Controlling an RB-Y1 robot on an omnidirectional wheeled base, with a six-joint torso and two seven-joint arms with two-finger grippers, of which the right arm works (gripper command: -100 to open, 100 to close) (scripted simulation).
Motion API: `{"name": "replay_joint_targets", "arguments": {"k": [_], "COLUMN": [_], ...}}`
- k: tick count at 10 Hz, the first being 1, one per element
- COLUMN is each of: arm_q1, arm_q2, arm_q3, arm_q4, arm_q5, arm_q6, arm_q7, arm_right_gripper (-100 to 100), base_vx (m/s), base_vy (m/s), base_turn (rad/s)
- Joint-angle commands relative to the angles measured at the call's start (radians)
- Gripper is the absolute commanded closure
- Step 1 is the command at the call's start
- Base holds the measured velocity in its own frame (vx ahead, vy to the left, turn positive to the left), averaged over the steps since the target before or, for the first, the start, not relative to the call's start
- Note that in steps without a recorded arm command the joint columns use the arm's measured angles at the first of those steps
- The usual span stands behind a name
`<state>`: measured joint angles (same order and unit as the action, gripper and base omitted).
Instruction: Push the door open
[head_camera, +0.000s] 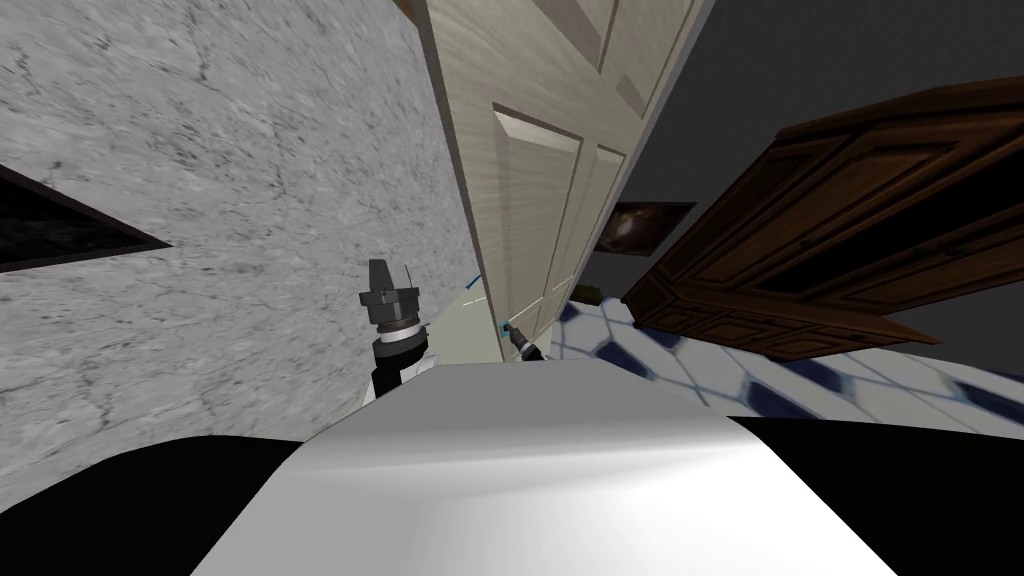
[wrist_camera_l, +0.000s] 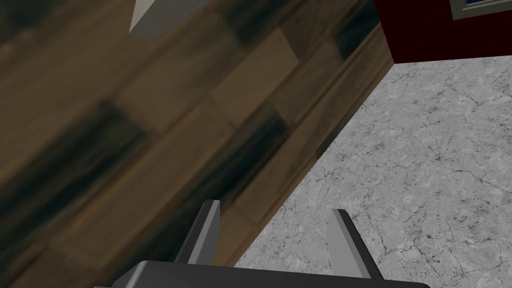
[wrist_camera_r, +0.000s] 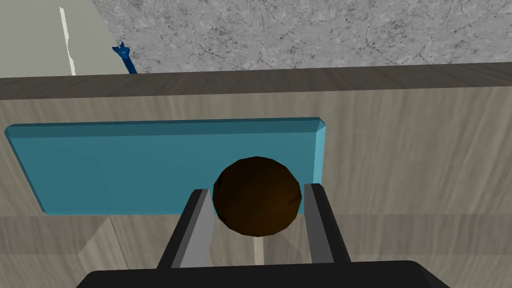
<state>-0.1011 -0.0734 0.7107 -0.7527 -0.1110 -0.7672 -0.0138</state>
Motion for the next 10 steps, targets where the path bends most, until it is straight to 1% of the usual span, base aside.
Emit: {"name": "replay_joint_targets", "arguments": {"k": [1,2,4,5,6,7,8,10], "arm_q1": [-0.008,-0.010,-0.011,-0.013,-0.013,-0.015,-0.003,0.000], "arm_q2": [-0.004,-0.005,-0.006,-0.006,-0.006,-0.005,-0.011,-0.009], "arm_q3": [-0.029,-0.046,-0.065,-0.085,-0.085,-0.105,-0.087,-0.083], "arm_q4": [0.006,0.011,0.015,0.020,0.020,0.025,-0.003,-0.009], "arm_q5": [-0.006,-0.009,-0.012,-0.015,-0.015,-0.018,-0.017,-0.019], "arm_q6": [-0.005,-0.005,-0.005,-0.006,-0.006,-0.006,0.003,0.005], "arm_q7": [0.008,0.012,0.016,0.021,0.021,0.025,0.017,0.014], "arm_right_gripper": [100,100,100,100,100,100,-100,-100], "base_vx": [0.122,0.128,0.093,0.111,0.089,0.107,-0.103,-0.196], "base_vy": [0.148,0.156,0.138,0.130,0.093,0.079,-0.016,-0.063], "base_turn": [-0.031,-0.020,-0.033,-0.068,-0.039,-0.069,-0.063,-0.018]}}
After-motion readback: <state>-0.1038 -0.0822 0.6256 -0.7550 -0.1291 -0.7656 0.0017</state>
